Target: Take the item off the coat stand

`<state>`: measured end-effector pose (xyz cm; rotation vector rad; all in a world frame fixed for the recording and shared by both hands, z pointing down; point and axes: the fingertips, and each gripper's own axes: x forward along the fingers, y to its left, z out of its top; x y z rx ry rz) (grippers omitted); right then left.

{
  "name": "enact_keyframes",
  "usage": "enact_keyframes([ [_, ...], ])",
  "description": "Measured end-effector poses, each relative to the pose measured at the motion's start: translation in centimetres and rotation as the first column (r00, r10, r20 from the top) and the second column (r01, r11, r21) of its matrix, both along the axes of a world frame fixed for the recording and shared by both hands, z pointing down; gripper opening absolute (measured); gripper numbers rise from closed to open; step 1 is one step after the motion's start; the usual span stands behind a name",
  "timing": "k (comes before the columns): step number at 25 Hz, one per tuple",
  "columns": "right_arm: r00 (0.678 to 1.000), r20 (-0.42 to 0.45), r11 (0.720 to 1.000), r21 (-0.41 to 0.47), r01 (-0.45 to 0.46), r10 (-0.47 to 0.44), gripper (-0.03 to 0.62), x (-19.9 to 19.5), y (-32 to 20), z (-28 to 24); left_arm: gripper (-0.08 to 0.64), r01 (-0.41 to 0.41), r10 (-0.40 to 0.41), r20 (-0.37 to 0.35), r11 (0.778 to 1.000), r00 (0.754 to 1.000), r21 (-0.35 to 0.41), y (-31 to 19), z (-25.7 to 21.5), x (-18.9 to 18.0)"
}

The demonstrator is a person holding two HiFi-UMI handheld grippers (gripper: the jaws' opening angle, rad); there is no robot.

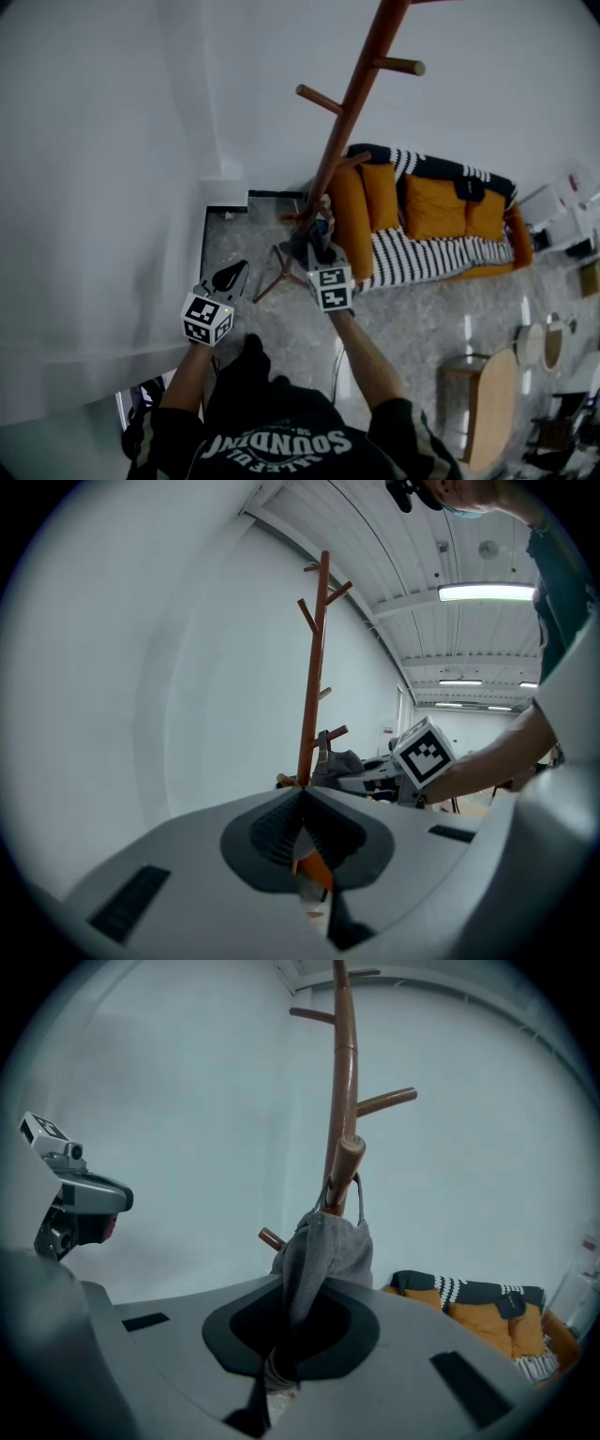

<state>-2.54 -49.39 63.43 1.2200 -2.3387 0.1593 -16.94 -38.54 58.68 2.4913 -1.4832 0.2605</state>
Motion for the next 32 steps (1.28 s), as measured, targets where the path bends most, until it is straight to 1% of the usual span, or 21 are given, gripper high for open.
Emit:
enact_keyframes([
  [6,1.000,0.006,1.000,0.016,0.012,-0.012,0.014,0.5,1.2,-2.3,0.002,-0.006,0.006,0.006,1.000,1.000,0.011,1.1,-1.4,1.1],
  [15,1.000,0.016,0.999,0.034,0.023,-0.024,0.014,2.0,4.1,-4.2,0.002,-0.004,0.004,0.014,1.000,1.000,0.026,3.8,-2.7,2.7],
  [25,0.998,0.043,0.997,0.067,0.045,-0.048,0.014,4.3,9.7,-6.2,0.002,0.010,-0.011,0.023,0.999,1.000,0.053,7.8,-3.7,4.4],
  [32,0.995,0.072,0.994,0.092,0.064,-0.070,0.014,6.1,14.0,-8.1,0.002,0.009,-0.012,0.034,0.997,0.999,0.075,10.6,-5.1,6.1],
])
